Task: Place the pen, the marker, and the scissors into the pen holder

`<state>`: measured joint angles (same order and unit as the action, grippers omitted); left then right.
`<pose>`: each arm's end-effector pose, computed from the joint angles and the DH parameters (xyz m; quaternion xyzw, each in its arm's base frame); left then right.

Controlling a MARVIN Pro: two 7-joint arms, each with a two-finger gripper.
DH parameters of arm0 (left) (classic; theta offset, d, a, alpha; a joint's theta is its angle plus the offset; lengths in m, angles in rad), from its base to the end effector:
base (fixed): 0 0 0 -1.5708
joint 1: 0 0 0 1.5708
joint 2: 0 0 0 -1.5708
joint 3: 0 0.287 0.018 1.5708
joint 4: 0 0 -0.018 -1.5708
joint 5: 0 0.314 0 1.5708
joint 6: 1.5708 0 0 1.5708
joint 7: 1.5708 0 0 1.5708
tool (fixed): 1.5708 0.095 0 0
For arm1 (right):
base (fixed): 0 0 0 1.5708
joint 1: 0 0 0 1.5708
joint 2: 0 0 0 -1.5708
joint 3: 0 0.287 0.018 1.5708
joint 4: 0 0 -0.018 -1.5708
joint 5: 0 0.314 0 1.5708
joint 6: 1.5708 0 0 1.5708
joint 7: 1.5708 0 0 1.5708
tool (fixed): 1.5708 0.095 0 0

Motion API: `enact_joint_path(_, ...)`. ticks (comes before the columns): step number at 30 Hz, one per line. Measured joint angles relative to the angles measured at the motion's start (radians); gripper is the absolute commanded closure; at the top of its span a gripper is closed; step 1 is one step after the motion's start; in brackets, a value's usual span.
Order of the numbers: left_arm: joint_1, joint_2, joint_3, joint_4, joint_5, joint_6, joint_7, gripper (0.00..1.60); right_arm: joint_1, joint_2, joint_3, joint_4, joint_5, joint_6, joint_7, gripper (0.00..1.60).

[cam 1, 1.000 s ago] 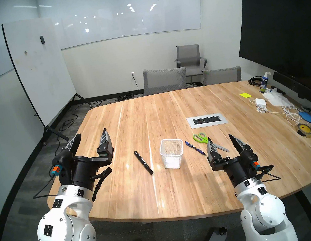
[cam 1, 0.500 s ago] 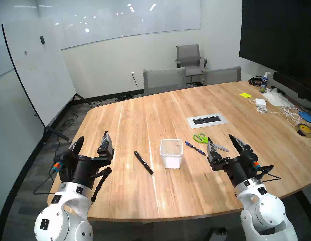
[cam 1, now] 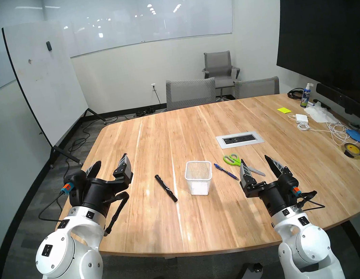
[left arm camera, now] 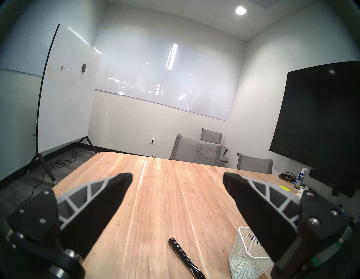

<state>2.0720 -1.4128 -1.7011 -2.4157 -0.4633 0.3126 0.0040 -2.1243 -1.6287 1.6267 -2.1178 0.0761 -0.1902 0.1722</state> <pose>0.2749 0.0307 -0.1611 0.6893 0.0441 0.7127 0.1228 0.2705 -0.0011 -0.2557 -0.6351 -0.0043 -0.7704 0.0553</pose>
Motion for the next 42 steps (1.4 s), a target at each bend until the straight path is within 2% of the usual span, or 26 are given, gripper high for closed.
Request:
enact_joint_path(8, -0.023, 0.002, -0.012, 0.0, -0.023, 0.06, 0.006, 0.0, 0.0, 0.0, 0.0, 0.0, 0.0, 0.0, 0.0, 0.0)
enact_joint_path(25, -0.087, 0.06, -0.052, -0.001, -0.061, 0.236, -0.022, 0.0, 0.0, 0.0, 0.0, 0.001, 0.0, 0.0, 0.0, 0.0)
enact_joint_path(42, -0.161, 0.059, -0.095, -0.001, -0.158, 0.457, -0.015, 0.0, 0.0, 0.0, 0.0, 0.001, 0.0, 0.0, 0.0, 0.0)
